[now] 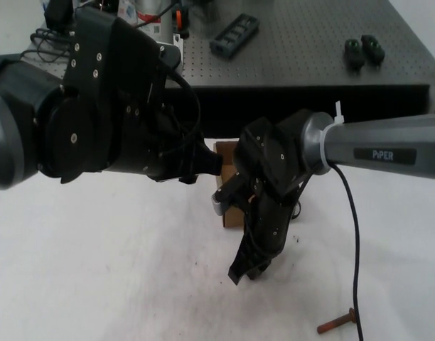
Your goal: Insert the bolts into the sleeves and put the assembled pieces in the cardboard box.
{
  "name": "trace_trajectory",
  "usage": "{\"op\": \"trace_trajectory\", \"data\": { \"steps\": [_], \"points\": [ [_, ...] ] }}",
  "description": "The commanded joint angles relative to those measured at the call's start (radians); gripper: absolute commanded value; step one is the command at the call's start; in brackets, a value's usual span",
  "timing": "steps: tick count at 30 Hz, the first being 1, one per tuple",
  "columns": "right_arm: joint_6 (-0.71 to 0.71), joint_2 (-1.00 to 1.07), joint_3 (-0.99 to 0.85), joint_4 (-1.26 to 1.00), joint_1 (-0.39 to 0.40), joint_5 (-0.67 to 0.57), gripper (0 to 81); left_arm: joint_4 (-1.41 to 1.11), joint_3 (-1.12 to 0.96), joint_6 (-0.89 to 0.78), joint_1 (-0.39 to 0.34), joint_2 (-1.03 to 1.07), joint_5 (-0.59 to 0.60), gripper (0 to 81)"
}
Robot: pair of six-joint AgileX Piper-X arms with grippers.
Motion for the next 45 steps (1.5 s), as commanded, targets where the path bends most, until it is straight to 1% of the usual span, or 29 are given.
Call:
{"op": "trace_trajectory", "data": {
  "steps": [1, 4, 8, 11, 14, 16, 20, 22, 27, 31, 36, 39, 43, 45],
  "points": [
    [0.003, 0.002, 0.002, -0.004, -0.009, 0.002, 4.2, -0.001, -0.006, 0.016, 0.001, -0.018, 0.000, 36.9],
    [0.003, -0.007, 0.002, -0.007, -0.019, 0.002, 4.2, 0.005, -0.006, 0.016, 0.001, -0.018, 0.022, 36.9],
    [0.034, -0.095, 0.032, -0.010, -0.066, -0.033, 4.2, 0.012, -0.006, 0.028, 0.001, -0.014, 0.182, 36.9],
    [0.073, -0.231, 0.104, -0.028, -0.133, -0.052, 4.2, 0.010, -0.008, 0.024, -0.001, -0.001, 0.217, 36.9],
    [0.109, -0.396, 0.210, -0.026, -0.220, -0.052, 4.2, 0.017, -0.032, 0.008, -0.020, 0.049, 0.287, 36.9],
    [0.122, -0.514, 0.282, -0.022, -0.282, -0.052, 4.2, 0.035, -0.073, 0.016, -0.055, 0.104, 0.316, 36.9],
    [0.153, -0.725, 0.395, -0.007, -0.406, -0.048, 4.2, 0.143, -0.225, 0.105, -0.175, 0.263, 0.317, 36.9],
    [0.168, -0.797, 0.432, 0.011, -0.463, -0.049, 4.2, 0.232, -0.324, 0.147, -0.228, 0.359, 0.293, 36.9],
    [0.167, -0.922, 0.508, 0.040, -0.579, -0.048, 4.2, 0.390, -0.541, 0.206, -0.319, 0.560, 0.283, 36.9],
    [0.186, -0.963, 0.548, 0.053, -0.622, -0.044, 4.2, 0.459, -0.663, 0.255, -0.386, 0.678, 0.283, 36.9],
    [0.190, -0.984, 0.560, 0.071, -0.639, -0.045, 4.2, 0.513, -0.737, 0.337, -0.454, 0.774, 0.196, 36.9],
    [0.190, -0.995, 0.560, 0.067, -0.638, -0.045, 4.2, 0.494, -0.742, 0.368, -0.471, 0.799, 0.169, 36.9],
    [0.171, -0.995, 0.560, 0.077, -0.638, -0.045, 4.2, 0.439, -0.742, 0.368, -0.473, 0.820, 0.169, 36.7],
    [0.171, -0.995, 0.560, 0.085, -0.638, -0.045, 4.2, 0.407, -0.742, 0.368, -0.473, 0.827, 0.169, 34.7]
  ]
}}
